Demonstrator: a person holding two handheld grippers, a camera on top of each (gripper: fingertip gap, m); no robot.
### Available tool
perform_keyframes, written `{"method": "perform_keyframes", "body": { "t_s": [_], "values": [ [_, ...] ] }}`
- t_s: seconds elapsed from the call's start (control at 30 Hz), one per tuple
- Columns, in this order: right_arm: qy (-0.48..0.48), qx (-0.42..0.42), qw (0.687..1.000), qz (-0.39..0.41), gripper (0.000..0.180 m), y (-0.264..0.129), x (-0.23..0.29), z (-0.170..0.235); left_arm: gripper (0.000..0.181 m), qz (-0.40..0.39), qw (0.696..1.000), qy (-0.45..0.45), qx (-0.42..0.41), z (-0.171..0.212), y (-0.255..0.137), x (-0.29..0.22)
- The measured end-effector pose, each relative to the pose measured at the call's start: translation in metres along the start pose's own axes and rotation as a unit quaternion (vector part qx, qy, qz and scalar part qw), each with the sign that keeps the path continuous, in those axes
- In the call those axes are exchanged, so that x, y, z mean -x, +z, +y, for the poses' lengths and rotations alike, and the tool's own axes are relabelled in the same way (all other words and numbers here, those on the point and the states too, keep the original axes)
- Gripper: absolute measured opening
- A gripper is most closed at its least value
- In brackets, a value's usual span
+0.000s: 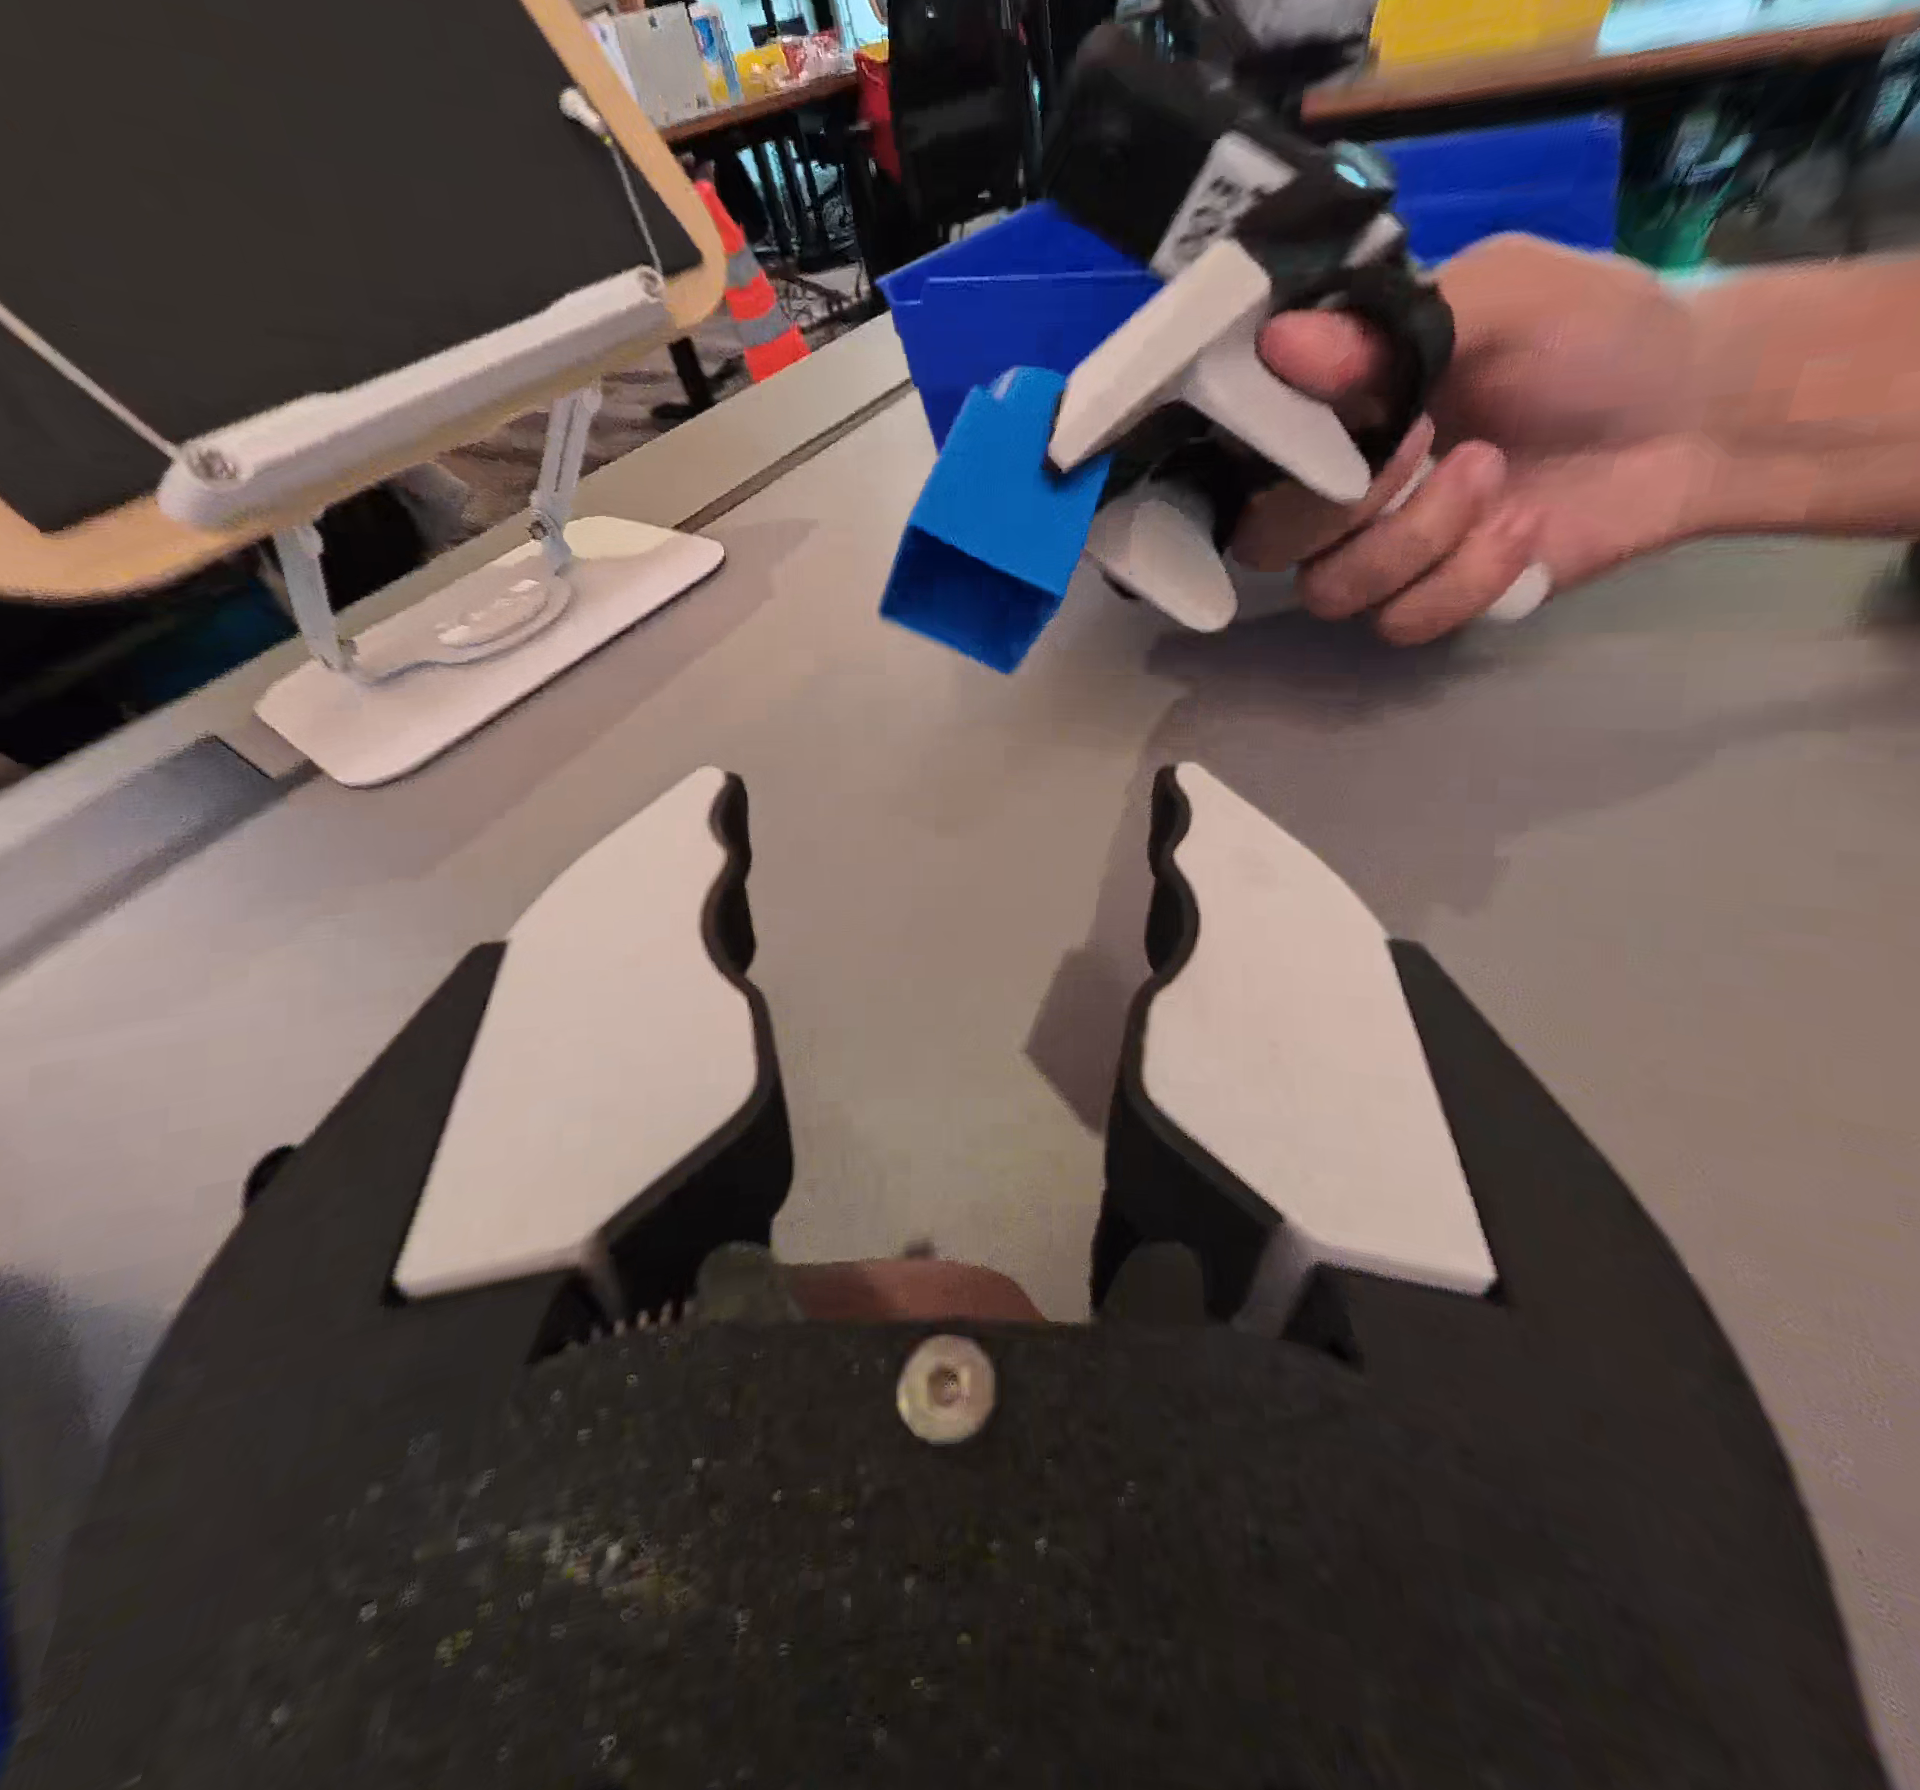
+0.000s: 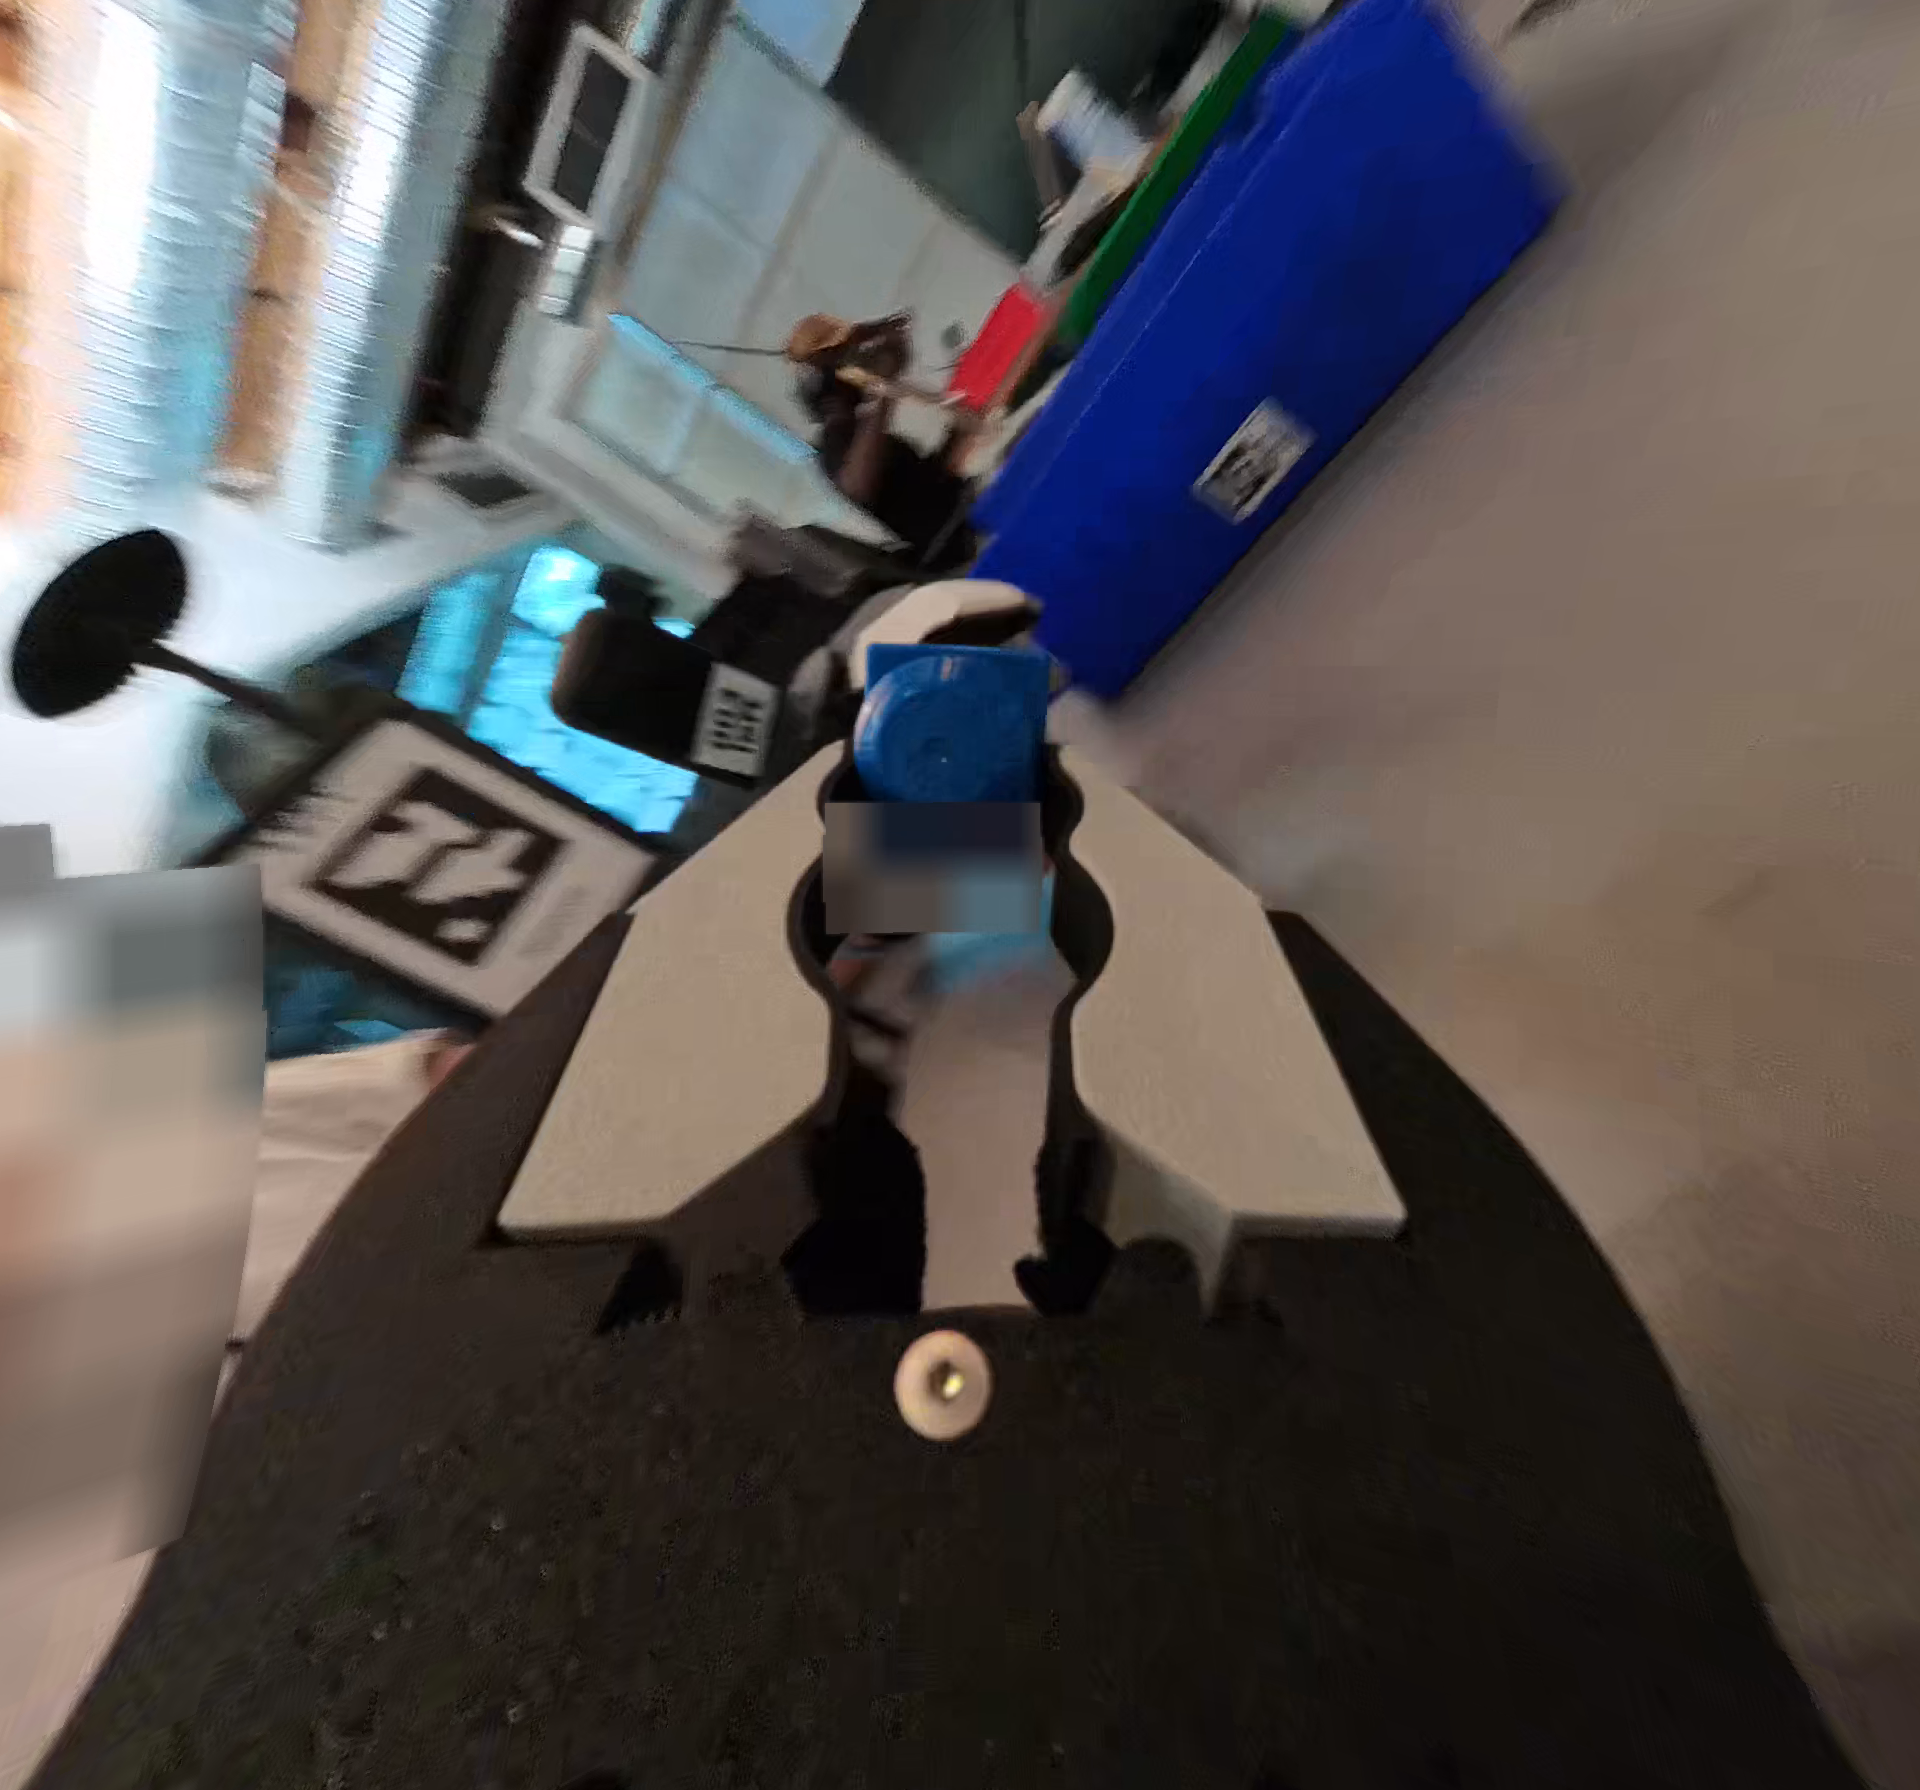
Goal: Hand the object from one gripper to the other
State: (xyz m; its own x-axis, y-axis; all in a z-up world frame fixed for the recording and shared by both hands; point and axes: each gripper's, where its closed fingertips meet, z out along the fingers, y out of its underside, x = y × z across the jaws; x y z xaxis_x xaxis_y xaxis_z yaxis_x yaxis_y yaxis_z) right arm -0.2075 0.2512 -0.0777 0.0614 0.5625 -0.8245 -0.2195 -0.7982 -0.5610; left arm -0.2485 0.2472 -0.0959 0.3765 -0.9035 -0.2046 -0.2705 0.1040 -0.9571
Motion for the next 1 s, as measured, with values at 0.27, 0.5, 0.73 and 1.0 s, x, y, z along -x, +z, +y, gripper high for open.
{"method": "perform_keyframes", "body": {
  "t_s": [0.27, 0.5, 0.73, 1.0],
  "values": [
    [0.162, 0.031, 0.978, -0.130, 0.033, 0.031, 0.025, 0.025, 0.064, -0.010, 0.998, 0.037, -0.048, -0.020, -0.002, -0.017],
    [0.163, 0.045, 0.978, -0.121, 0.035, 0.037, 0.020, 0.034, 0.036, -0.010, 0.997, 0.065, -0.043, -0.020, -0.005, -0.014],
    [-0.136, -0.025, 0.979, 0.148, 0.078, 0.014, -0.030, -0.004, 0.036, -0.092, 0.987, 0.134, 0.008, -0.009, -0.004, 0.010],
    [-0.335, -0.007, 0.898, 0.284, 0.053, 0.019, -0.037, -0.004, 0.036, -0.156, 0.953, 0.250, 0.073, 0.008, 0.001, 0.019]
  ]
}}
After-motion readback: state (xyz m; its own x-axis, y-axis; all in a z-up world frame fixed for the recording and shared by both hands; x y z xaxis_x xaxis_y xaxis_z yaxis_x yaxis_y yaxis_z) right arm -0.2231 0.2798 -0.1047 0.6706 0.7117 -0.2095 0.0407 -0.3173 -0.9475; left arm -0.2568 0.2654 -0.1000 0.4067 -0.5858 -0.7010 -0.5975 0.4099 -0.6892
